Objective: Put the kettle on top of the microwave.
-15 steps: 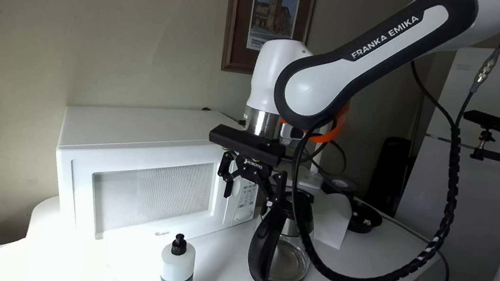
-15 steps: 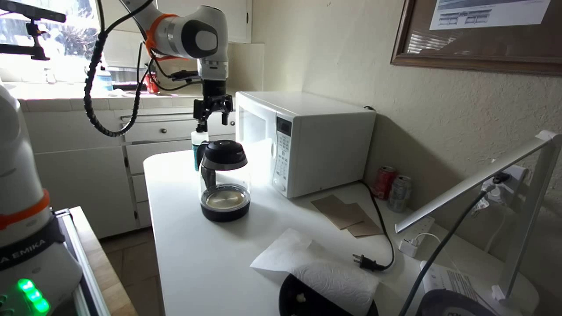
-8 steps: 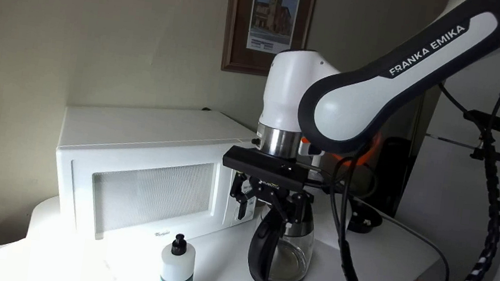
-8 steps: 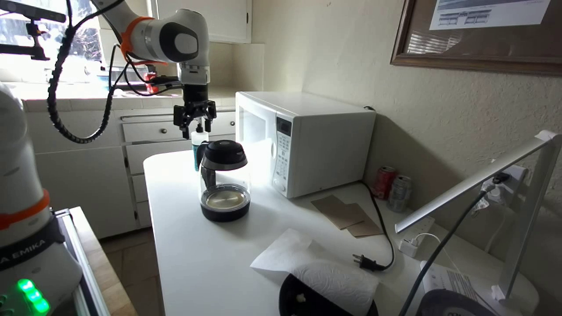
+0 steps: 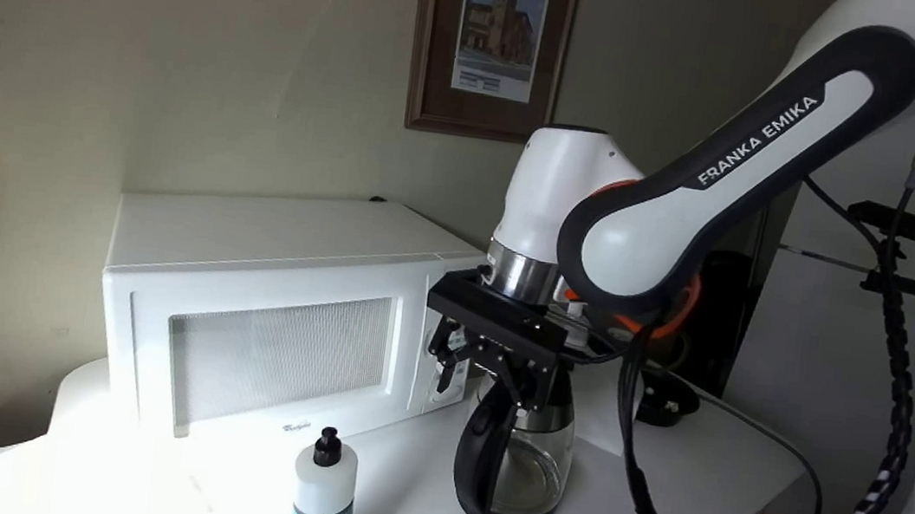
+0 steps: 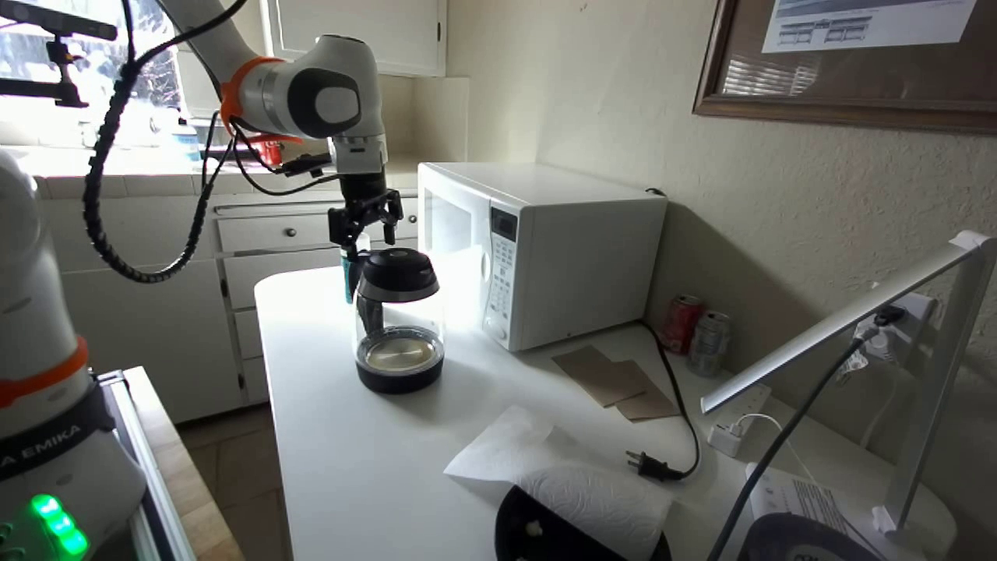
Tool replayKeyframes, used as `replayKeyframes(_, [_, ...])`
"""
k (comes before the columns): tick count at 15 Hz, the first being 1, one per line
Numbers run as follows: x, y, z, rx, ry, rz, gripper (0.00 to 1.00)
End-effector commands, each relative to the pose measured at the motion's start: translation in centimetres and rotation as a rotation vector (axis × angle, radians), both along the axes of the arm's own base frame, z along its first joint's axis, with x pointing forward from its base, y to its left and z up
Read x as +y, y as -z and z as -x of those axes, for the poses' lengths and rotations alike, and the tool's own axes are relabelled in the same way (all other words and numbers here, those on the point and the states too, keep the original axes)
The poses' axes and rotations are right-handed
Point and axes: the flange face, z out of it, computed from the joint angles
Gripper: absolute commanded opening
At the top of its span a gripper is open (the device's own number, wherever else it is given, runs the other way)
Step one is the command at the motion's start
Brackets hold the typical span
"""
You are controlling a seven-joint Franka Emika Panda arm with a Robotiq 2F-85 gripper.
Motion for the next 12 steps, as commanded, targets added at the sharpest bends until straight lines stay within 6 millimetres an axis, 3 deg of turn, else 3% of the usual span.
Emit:
replayKeyframes(1, [-0.4,0.8,0.6,0.056,-0.023,-0.08,1.0])
replayKeyframes(5, [-1.5,1.3,0.8,0.108,-0.009,-0.146,1.0])
replayKeyframes(12, [-4.1,2.5,1.2,0.196,0.085,-0.167,0.91])
